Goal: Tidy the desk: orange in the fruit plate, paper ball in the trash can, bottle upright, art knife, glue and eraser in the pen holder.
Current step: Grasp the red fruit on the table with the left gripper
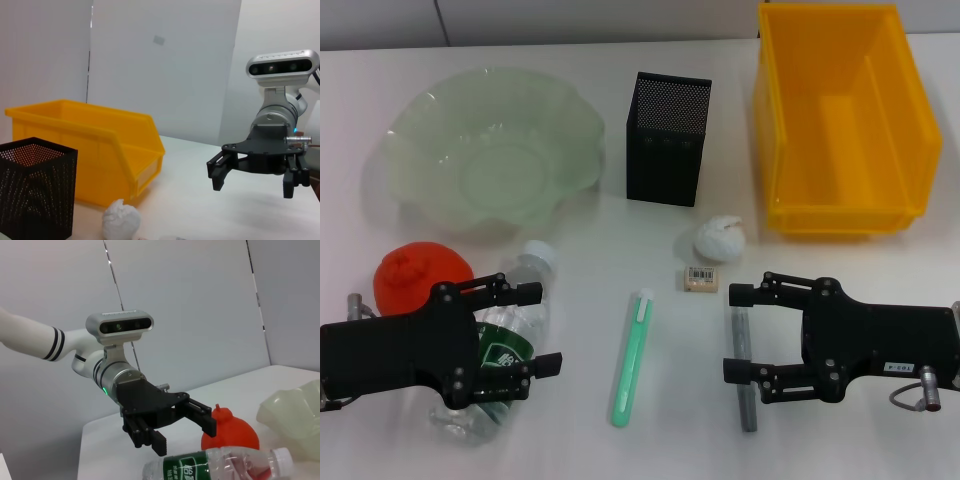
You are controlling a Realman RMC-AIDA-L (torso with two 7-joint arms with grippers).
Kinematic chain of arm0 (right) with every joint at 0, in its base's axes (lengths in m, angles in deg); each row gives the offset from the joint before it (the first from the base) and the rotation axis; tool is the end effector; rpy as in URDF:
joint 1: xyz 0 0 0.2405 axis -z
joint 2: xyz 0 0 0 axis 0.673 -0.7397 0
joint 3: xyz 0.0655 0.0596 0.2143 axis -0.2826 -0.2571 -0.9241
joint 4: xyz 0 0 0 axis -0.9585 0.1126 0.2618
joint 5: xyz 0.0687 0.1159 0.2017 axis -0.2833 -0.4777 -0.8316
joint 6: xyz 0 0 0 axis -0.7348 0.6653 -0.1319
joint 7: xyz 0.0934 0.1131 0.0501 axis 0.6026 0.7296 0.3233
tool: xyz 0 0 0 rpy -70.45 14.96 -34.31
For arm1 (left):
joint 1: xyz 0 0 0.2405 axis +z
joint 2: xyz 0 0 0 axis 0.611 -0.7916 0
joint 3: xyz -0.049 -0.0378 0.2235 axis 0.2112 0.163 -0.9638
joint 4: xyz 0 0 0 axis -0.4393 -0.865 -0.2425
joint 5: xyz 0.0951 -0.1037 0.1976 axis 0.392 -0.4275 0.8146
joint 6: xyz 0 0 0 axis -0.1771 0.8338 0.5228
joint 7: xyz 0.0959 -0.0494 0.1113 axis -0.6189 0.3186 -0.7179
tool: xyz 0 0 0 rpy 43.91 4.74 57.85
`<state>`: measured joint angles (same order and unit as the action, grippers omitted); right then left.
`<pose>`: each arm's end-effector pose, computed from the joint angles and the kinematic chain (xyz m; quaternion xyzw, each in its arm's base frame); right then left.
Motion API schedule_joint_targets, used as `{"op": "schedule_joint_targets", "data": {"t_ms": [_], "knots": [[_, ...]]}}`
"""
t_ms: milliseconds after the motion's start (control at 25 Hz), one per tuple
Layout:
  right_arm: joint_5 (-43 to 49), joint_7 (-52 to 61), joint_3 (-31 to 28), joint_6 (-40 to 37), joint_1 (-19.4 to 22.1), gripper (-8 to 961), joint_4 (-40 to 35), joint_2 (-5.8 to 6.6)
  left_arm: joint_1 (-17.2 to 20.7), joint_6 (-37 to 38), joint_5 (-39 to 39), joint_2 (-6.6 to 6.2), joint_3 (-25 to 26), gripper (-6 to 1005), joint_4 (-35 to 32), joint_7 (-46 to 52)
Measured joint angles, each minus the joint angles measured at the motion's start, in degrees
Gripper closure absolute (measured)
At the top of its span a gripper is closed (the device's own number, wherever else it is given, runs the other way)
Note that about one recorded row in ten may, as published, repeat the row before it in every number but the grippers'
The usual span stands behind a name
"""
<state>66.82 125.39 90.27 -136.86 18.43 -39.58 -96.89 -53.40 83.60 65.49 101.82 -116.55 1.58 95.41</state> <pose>0.2717 0.2693 -0.0422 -0.9398 0.1397 0.3090 0.0415 -0.2973 0.2630 -0.0012 -0.9523 -0.1200 -0.2644 0.0941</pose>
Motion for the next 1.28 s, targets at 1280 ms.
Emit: {"op": "schedule_joint_targets", "data": {"t_ms": [1280], "knots": [[-0.05,-0.44,-0.06,0.66,0.24,111,0.53,-0.08,3.25,-10.78,3.92,0.62,24.53,285,6.34,-5.99]]}}
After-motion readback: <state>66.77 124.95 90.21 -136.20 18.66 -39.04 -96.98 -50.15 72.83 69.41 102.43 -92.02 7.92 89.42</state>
